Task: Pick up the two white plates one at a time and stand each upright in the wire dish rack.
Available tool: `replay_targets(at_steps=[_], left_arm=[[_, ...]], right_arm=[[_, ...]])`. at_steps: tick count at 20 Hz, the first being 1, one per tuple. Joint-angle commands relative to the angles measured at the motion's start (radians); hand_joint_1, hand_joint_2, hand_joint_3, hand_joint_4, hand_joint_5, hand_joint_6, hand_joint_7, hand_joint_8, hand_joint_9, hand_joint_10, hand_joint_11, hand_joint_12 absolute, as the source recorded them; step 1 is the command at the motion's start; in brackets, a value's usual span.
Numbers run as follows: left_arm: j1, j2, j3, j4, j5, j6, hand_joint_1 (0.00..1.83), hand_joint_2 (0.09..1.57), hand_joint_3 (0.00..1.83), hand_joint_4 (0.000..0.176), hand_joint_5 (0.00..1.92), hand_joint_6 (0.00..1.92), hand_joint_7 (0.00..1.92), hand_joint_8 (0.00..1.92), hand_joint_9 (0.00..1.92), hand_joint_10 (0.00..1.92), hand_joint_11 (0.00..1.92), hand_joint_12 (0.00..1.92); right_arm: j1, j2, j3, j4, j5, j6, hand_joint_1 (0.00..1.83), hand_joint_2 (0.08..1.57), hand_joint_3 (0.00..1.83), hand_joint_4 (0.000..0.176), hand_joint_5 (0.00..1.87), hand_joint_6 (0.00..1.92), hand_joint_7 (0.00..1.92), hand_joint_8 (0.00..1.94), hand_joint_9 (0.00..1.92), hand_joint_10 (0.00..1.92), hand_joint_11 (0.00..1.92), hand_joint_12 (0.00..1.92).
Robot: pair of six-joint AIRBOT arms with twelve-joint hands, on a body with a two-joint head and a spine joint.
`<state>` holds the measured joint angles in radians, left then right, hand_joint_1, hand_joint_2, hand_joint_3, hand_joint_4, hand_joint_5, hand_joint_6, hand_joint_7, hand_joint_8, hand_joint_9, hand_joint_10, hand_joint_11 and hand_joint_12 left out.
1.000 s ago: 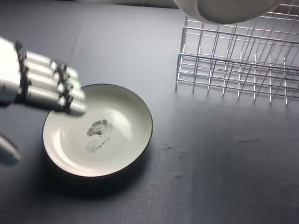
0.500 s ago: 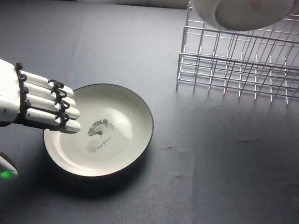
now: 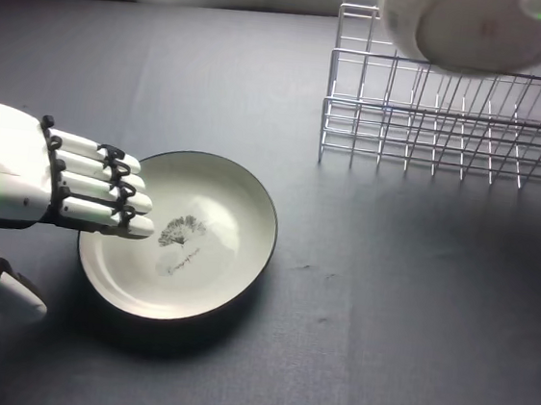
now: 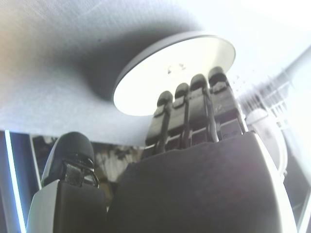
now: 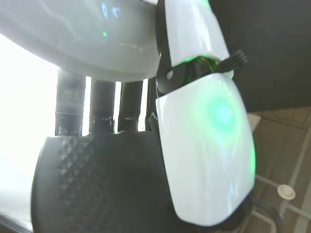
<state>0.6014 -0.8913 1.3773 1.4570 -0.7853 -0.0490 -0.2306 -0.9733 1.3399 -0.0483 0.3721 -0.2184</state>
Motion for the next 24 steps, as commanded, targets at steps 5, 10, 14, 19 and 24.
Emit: replay_targets(at_steps=[5, 10, 14, 19, 24], left_arm=[[0.006, -0.009, 0.012, -0.054, -0.010, 0.012, 0.00, 1.22, 0.00, 0.000, 0.00, 0.00, 0.00, 0.00, 0.00, 0.00, 0.00, 0.00], [0.039, -0.023, 0.052, -0.055, -0.006, 0.013, 0.00, 1.22, 0.00, 0.000, 0.01, 0.00, 0.00, 0.00, 0.00, 0.00, 0.00, 0.00], [0.042, -0.030, 0.072, -0.055, -0.005, 0.013, 0.00, 1.22, 0.00, 0.000, 0.00, 0.00, 0.00, 0.00, 0.00, 0.00, 0.00, 0.00], [0.041, -0.033, 0.079, -0.056, -0.005, 0.013, 0.00, 1.22, 0.00, 0.000, 0.00, 0.00, 0.00, 0.00, 0.00, 0.00, 0.00, 0.00], [0.041, -0.033, 0.078, -0.056, -0.007, 0.013, 0.00, 1.23, 0.01, 0.000, 0.03, 0.01, 0.00, 0.00, 0.00, 0.00, 0.00, 0.00]], right_arm=[[-0.037, 0.009, 0.013, 0.023, 0.143, 0.011, 1.39, 1.08, 0.00, 0.000, 0.92, 0.99, 1.05, 0.88, 1.04, 1.01, 0.95, 1.03], [-0.088, 0.009, 0.026, 0.016, 0.151, 0.008, 1.39, 1.09, 0.00, 0.000, 0.91, 1.01, 1.07, 0.88, 1.03, 0.99, 0.95, 1.07], [-0.126, 0.009, 0.042, 0.003, 0.150, 0.008, 1.38, 1.09, 0.00, 0.000, 0.90, 1.06, 1.05, 0.88, 1.00, 1.01, 0.93, 1.05], [-0.162, 0.008, 0.058, -0.014, 0.151, 0.004, 1.38, 1.09, 0.00, 0.000, 0.92, 1.05, 1.06, 0.87, 0.98, 1.00, 0.92, 1.00], [-0.180, 0.008, 0.063, -0.030, 0.162, 0.003, 1.39, 1.08, 0.00, 0.000, 0.95, 1.00, 1.08, 0.85, 1.00, 0.99, 0.93, 0.99]])
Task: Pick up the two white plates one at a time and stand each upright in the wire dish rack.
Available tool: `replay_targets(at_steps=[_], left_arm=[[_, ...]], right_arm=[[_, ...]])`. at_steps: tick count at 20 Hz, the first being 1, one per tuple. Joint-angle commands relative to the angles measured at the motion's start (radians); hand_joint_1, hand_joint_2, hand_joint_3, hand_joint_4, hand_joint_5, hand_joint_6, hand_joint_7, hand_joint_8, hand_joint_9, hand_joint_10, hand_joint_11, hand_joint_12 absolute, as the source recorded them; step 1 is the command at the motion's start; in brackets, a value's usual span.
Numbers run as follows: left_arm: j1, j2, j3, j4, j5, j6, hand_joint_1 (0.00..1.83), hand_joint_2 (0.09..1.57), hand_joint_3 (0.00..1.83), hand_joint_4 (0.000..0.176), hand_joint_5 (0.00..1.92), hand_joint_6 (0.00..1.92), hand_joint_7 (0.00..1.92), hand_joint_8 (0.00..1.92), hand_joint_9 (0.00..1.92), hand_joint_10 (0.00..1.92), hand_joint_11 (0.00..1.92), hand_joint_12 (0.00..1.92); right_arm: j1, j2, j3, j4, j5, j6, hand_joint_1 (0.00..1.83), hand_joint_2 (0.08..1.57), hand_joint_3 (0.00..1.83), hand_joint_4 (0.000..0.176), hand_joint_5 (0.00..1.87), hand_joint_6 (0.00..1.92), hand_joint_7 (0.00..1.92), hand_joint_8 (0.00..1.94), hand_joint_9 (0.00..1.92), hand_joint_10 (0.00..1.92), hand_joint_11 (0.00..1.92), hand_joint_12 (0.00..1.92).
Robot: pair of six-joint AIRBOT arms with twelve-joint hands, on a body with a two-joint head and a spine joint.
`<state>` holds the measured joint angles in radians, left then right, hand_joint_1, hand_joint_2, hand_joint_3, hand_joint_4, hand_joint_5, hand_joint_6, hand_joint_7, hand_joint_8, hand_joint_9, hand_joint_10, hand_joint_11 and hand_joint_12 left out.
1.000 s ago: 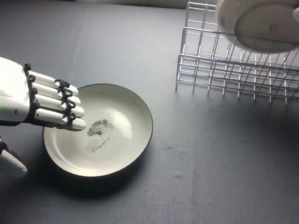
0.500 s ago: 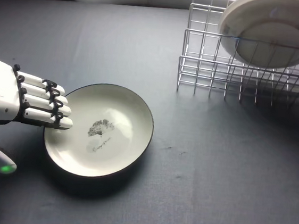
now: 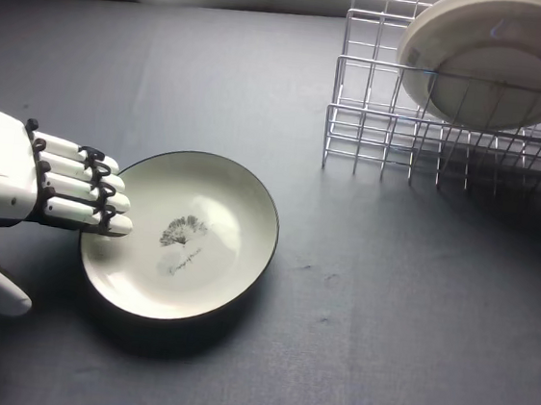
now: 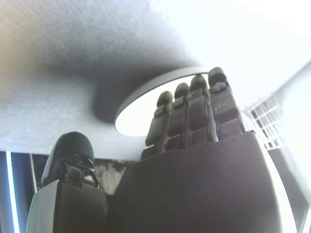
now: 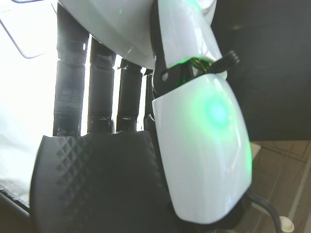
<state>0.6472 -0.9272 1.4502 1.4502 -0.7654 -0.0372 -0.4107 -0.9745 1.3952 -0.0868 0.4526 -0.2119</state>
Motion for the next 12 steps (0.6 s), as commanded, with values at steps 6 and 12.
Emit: replay_targets(at_steps=[6, 12], left_arm=[[-0.002, 0.003, 0.005, -0.049, -0.027, 0.001, 0.00, 1.23, 0.00, 0.000, 0.00, 0.00, 0.00, 0.00, 0.00, 0.00, 0.00, 0.00], [-0.001, 0.004, 0.006, -0.049, -0.027, 0.001, 0.00, 1.22, 0.00, 0.000, 0.00, 0.00, 0.00, 0.00, 0.00, 0.00, 0.00, 0.00]], right_arm=[[0.010, 0.010, 0.007, 0.009, 0.093, -0.003, 1.23, 1.18, 0.00, 0.000, 0.75, 1.30, 0.93, 1.08, 0.82, 0.72, 0.69, 0.99], [0.068, 0.010, -0.021, 0.009, 0.093, -0.002, 1.28, 1.10, 0.00, 0.000, 0.81, 0.10, 0.90, 0.01, 0.92, 0.03, 0.58, 0.93]])
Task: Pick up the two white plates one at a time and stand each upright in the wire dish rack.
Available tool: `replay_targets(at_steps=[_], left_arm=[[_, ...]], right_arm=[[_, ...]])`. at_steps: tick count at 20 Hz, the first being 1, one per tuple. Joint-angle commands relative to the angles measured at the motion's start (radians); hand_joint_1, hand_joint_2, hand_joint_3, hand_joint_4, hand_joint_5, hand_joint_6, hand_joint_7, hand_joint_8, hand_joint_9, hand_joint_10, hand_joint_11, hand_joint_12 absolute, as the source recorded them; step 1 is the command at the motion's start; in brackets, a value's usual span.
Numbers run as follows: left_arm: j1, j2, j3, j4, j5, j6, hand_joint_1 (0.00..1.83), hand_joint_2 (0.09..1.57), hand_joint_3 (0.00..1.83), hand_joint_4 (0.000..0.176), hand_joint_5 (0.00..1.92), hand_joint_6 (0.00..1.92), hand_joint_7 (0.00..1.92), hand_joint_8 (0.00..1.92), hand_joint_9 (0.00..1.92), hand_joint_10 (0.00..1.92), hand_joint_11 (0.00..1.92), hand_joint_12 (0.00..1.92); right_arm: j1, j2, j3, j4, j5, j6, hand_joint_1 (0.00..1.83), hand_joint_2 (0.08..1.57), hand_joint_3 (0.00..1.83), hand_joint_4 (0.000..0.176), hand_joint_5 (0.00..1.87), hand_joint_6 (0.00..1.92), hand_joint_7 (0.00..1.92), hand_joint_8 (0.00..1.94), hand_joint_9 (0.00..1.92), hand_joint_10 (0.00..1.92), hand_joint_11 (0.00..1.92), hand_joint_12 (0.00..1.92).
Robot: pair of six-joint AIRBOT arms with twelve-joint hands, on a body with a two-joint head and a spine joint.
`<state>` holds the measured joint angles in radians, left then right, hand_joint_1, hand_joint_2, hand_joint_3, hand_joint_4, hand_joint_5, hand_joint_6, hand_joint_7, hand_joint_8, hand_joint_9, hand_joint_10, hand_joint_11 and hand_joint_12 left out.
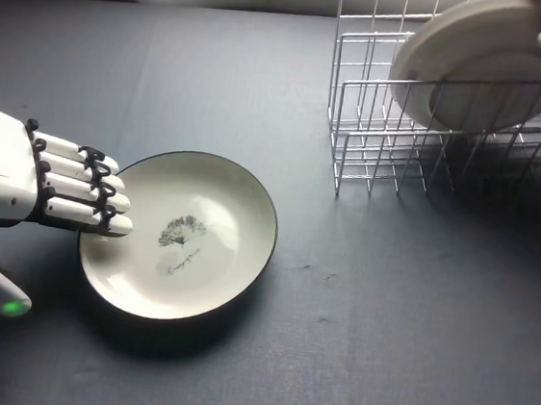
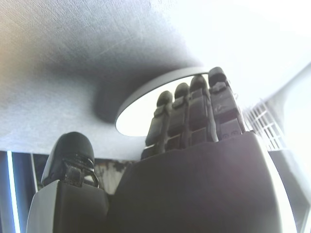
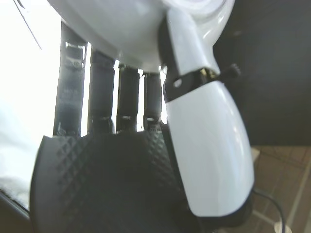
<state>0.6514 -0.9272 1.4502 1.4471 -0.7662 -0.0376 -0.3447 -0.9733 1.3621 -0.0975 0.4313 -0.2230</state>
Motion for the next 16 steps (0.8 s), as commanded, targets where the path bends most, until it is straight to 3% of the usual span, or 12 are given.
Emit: replay_targets(at_steps=[1, 9, 13, 14, 16], left_arm=[[-0.004, 0.004, 0.006, -0.046, -0.026, 0.001, 0.00, 1.22, 0.00, 0.000, 0.01, 0.00, 0.00, 0.00, 0.00, 0.00, 0.00, 0.00], [-0.004, 0.004, 0.009, -0.046, -0.026, 0.001, 0.00, 1.22, 0.00, 0.000, 0.02, 0.01, 0.00, 0.00, 0.00, 0.00, 0.00, 0.00], [-0.004, 0.004, 0.009, -0.046, -0.026, 0.001, 0.00, 1.22, 0.00, 0.000, 0.01, 0.00, 0.00, 0.00, 0.00, 0.00, 0.00, 0.00], [-0.004, 0.004, 0.010, -0.046, -0.026, 0.001, 0.00, 1.22, 0.00, 0.000, 0.01, 0.00, 0.00, 0.00, 0.00, 0.00, 0.00, 0.00], [-0.004, 0.003, 0.012, -0.046, -0.026, 0.001, 0.00, 1.21, 0.00, 0.000, 0.01, 0.00, 0.00, 0.00, 0.00, 0.00, 0.00, 0.00]], right_arm=[[0.015, 0.012, -0.003, 0.019, 0.112, 0.009, 1.28, 1.11, 0.00, 0.000, 0.82, 0.04, 0.89, 0.00, 0.91, 0.02, 0.56, 0.93], [0.092, 0.013, -0.028, -0.027, 0.110, 0.009, 1.26, 1.08, 0.00, 0.000, 0.73, 0.00, 0.77, 0.00, 0.78, 0.00, 0.39, 1.06], [0.141, 0.013, -0.063, -0.190, 0.129, 0.008, 1.16, 1.07, 0.00, 0.000, 0.45, 0.00, 0.45, 0.00, 0.47, 0.00, 0.02, 1.15], [0.147, 0.013, -0.072, -0.248, 0.139, 0.006, 1.13, 1.07, 0.00, 0.000, 0.39, 0.00, 0.37, 0.00, 0.39, 0.00, 0.00, 1.08], [0.149, 0.013, -0.091, -0.345, 0.157, 0.006, 1.12, 1.04, 0.00, 0.000, 0.24, 0.00, 0.18, 0.00, 0.17, 0.00, 0.00, 0.66]])
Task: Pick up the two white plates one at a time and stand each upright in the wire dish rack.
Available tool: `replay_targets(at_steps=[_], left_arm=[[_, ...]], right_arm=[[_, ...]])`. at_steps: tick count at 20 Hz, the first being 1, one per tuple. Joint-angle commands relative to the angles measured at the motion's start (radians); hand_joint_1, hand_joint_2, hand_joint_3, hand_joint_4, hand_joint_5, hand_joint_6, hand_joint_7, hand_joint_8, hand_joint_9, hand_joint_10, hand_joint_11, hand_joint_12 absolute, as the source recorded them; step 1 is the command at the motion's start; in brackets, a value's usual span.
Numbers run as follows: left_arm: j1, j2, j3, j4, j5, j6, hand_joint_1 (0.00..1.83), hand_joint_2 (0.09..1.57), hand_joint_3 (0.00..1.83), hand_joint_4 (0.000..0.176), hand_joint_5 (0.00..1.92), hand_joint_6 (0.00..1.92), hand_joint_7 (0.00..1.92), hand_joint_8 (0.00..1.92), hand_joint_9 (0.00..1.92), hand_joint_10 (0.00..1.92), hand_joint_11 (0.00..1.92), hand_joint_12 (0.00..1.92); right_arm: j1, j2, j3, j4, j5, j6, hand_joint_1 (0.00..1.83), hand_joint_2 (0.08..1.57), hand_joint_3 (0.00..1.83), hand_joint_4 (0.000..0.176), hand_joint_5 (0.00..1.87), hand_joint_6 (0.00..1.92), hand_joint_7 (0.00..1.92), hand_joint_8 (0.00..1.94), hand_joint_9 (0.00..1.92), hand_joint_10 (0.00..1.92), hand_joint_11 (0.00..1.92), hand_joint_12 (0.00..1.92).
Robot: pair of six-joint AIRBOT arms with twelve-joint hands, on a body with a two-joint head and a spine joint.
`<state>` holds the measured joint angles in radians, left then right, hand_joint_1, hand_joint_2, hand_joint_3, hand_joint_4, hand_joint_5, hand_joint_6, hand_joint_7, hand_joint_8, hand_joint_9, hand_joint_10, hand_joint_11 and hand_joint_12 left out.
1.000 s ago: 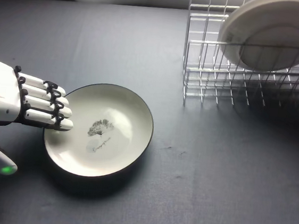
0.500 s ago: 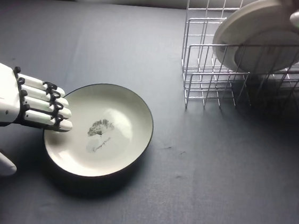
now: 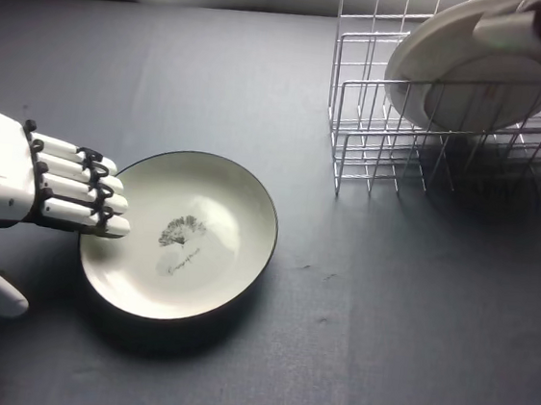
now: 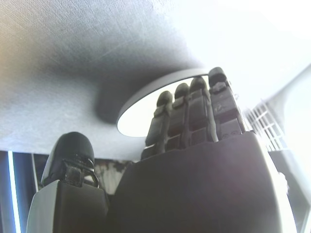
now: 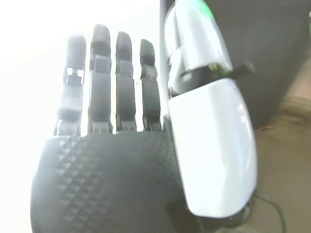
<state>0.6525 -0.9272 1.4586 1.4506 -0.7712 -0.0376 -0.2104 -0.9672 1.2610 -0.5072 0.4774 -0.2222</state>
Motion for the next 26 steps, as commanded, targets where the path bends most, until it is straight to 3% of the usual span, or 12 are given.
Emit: replay_targets(at_steps=[1, 4, 7, 11, 16, 21, 26], left_arm=[[-0.002, 0.003, 0.006, -0.050, -0.019, 0.001, 0.00, 1.21, 0.00, 0.000, 0.03, 0.01, 0.00, 0.00, 0.00, 0.00, 0.00, 0.00], [0.010, 0.001, 0.006, -0.050, -0.017, 0.001, 0.00, 1.22, 0.00, 0.000, 0.03, 0.01, 0.00, 0.00, 0.00, 0.00, 0.00, 0.00], [0.022, -0.001, 0.006, -0.050, -0.015, -0.001, 0.00, 1.22, 0.00, 0.000, 0.00, 0.00, 0.00, 0.00, 0.00, 0.00, 0.00, 0.00], [0.050, -0.008, 0.009, -0.049, -0.014, -0.014, 0.00, 1.21, 0.00, 0.000, 0.01, 0.00, 0.00, 0.00, 0.00, 0.00, 0.00, 0.00], [0.076, -0.013, 0.011, -0.049, -0.019, -0.041, 0.00, 1.19, 0.00, 0.000, 0.00, 0.00, 0.00, 0.00, 0.00, 0.00, 0.00, 0.00], [0.126, -0.036, 0.034, -0.048, -0.029, -0.086, 0.00, 1.19, 0.00, 0.000, 0.00, 0.00, 0.00, 0.00, 0.00, 0.00, 0.02, 0.01], [0.139, -0.041, 0.033, -0.048, -0.037, -0.092, 0.00, 1.19, 0.00, 0.000, 0.00, 0.00, 0.00, 0.00, 0.00, 0.00, 0.00, 0.00]], right_arm=[[0.017, 0.007, -0.005, 0.011, 0.113, 0.000, 1.11, 1.03, 0.00, 0.000, 0.20, 0.00, 0.12, 0.00, 0.11, 0.00, 0.00, 0.50], [0.017, 0.007, -0.043, -0.095, 0.135, -0.005, 1.09, 0.98, 0.00, 0.000, 0.07, 0.00, 0.00, 0.00, 0.00, 0.00, 0.00, 0.33], [0.019, 0.008, -0.085, -0.176, 0.135, -0.005, 1.22, 0.90, 0.00, 0.000, 0.00, 0.00, 0.00, 0.00, 0.00, 0.00, 0.00, 0.36], [0.018, 0.019, -0.164, -0.239, 0.109, -0.004, 1.20, 0.85, 0.00, 0.000, 0.00, 0.00, 0.00, 0.00, 0.00, 0.00, 0.00, 0.37], [-0.012, 0.024, -0.241, -0.270, 0.068, 0.000, 1.27, 0.85, 0.00, 0.000, 0.00, 0.00, 0.00, 0.00, 0.00, 0.00, 0.00, 0.01], [-0.040, 0.018, -0.290, -0.338, 0.002, 0.006, 1.22, 0.84, 0.00, 0.000, 0.00, 0.00, 0.00, 0.00, 0.00, 0.00, 0.00, 0.00], [-0.058, -0.047, -0.289, -0.357, -0.057, -0.007, 1.19, 0.85, 0.00, 0.000, 0.00, 0.00, 0.00, 0.00, 0.00, 0.00, 0.00, 0.00]])
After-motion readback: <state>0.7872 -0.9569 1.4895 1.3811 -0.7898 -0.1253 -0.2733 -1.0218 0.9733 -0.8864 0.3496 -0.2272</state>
